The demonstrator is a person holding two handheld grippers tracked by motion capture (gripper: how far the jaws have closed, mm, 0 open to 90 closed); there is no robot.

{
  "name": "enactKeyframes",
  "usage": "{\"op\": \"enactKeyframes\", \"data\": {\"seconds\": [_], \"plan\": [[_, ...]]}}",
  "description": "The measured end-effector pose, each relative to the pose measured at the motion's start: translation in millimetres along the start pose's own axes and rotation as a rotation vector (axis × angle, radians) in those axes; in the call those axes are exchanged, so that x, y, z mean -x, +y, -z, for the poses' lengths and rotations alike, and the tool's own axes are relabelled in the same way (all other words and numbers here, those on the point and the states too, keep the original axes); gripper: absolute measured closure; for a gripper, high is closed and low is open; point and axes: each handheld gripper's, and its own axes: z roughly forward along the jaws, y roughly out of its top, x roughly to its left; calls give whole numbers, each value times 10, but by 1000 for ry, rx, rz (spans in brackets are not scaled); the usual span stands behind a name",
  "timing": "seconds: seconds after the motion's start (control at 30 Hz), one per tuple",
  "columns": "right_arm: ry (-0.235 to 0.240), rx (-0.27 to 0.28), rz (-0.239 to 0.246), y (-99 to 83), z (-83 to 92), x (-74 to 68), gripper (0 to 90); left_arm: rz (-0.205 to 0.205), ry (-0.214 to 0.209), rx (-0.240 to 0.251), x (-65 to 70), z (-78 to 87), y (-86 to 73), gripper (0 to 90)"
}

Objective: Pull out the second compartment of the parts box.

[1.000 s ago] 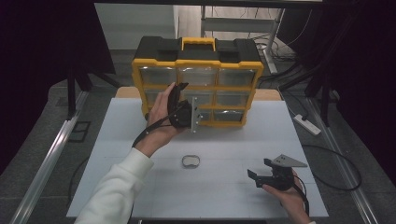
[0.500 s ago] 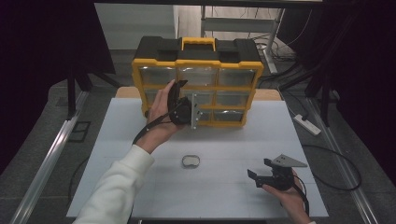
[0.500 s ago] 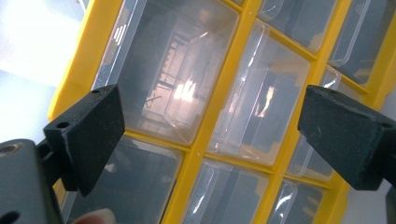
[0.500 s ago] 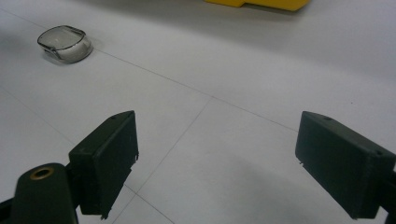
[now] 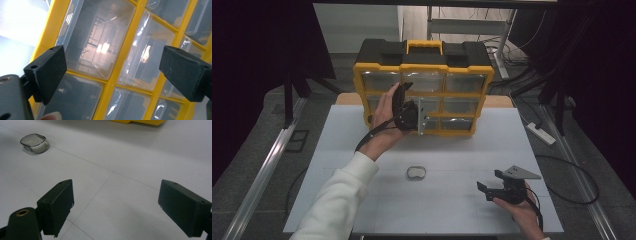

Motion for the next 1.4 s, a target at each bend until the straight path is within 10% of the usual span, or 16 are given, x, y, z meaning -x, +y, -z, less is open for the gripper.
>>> {"op": "enactKeyframes", "data": {"seconds": [1.4], "plan": [[2,-5,-2,-4,-4,3,127,-35,73,8,-91,-90,37,110]]}}
